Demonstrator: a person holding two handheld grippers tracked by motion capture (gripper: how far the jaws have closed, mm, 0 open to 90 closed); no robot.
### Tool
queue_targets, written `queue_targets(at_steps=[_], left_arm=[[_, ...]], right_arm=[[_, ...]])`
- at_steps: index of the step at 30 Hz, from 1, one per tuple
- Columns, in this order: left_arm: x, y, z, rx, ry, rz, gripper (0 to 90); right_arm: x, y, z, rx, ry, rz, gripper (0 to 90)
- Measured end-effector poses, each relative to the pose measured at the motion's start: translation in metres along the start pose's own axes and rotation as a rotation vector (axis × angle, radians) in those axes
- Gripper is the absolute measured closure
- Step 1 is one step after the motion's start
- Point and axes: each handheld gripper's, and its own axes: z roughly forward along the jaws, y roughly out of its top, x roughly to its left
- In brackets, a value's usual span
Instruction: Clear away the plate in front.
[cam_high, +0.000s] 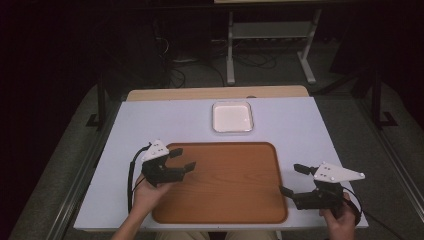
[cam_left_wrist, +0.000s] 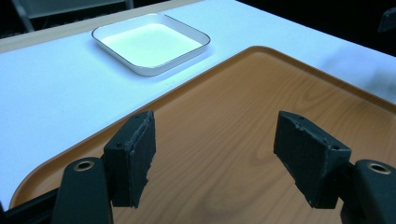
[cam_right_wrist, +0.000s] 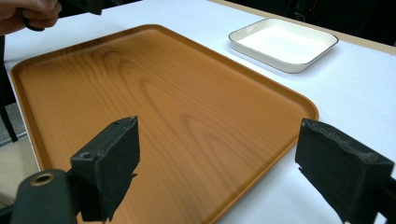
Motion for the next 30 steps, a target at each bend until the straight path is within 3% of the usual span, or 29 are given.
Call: queue_targets(at_steps=[10, 22, 30], left_arm=[[0.009, 0.015, 0.026, 0.049, -0.001, 0.013, 30.5], [0.019, 0.027, 0.055, 0.101, -0.007, -0.028, 31.3], [0.023, 0.034, 0.066, 0.121, -0.01, -0.032, 31.2]], right_arm=[[-0.001, 0.0, 0.0, -0.005, 0.001, 0.0, 13.0], [-0.001, 0.0, 0.0, -0.005, 0.006, 0.0, 13.0], [0.0, 0.0, 0.0, -0.002, 0.008, -0.002, 13.0]])
